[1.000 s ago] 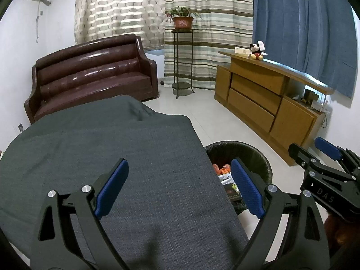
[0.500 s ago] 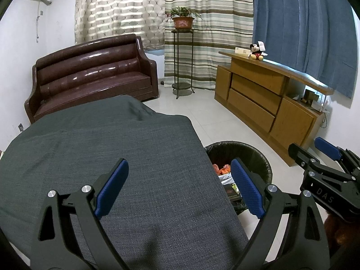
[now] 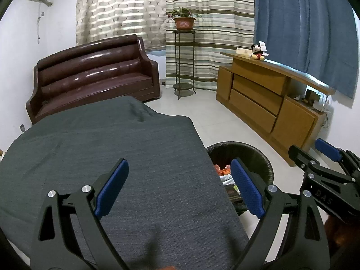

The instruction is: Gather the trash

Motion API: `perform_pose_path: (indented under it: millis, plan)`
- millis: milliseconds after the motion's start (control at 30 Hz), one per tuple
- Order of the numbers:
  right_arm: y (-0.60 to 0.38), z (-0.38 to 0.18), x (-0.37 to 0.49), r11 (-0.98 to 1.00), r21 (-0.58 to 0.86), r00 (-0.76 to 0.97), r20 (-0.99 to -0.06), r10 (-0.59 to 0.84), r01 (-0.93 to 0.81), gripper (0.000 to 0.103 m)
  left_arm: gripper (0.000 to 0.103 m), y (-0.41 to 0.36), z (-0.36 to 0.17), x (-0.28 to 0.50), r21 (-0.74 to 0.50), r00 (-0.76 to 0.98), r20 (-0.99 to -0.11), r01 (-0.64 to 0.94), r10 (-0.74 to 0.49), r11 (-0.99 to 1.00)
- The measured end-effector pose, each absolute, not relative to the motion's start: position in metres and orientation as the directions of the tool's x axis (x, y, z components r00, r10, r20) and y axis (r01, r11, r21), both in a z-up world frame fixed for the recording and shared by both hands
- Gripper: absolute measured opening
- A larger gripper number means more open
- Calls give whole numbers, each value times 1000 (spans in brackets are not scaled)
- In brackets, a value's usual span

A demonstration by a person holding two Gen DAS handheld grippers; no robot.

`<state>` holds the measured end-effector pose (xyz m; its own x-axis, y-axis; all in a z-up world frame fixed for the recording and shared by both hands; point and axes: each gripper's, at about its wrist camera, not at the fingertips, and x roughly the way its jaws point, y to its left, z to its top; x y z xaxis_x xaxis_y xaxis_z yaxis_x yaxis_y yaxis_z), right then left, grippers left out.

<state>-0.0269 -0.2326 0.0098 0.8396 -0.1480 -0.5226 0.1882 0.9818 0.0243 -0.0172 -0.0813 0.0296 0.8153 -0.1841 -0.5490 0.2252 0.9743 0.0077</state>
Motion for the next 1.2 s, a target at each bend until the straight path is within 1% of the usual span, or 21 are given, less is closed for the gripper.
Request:
perform_pose_path:
  millis: [367, 700, 1200]
  plan:
    - [-232, 9, -27, 982, 24, 839, -524, -148, 189, 71, 90, -78, 28, -18, 8, 819, -545, 220, -180, 975]
    - [-232, 10, -27, 982, 24, 839, -524, -148, 189, 71, 93, -83, 23, -17, 8, 806, -558, 246, -199, 969]
    - [-231, 11, -26, 982, 23, 838, -525, -148, 188, 71, 93, -85, 23, -18, 18, 807, -556, 252, -199, 968]
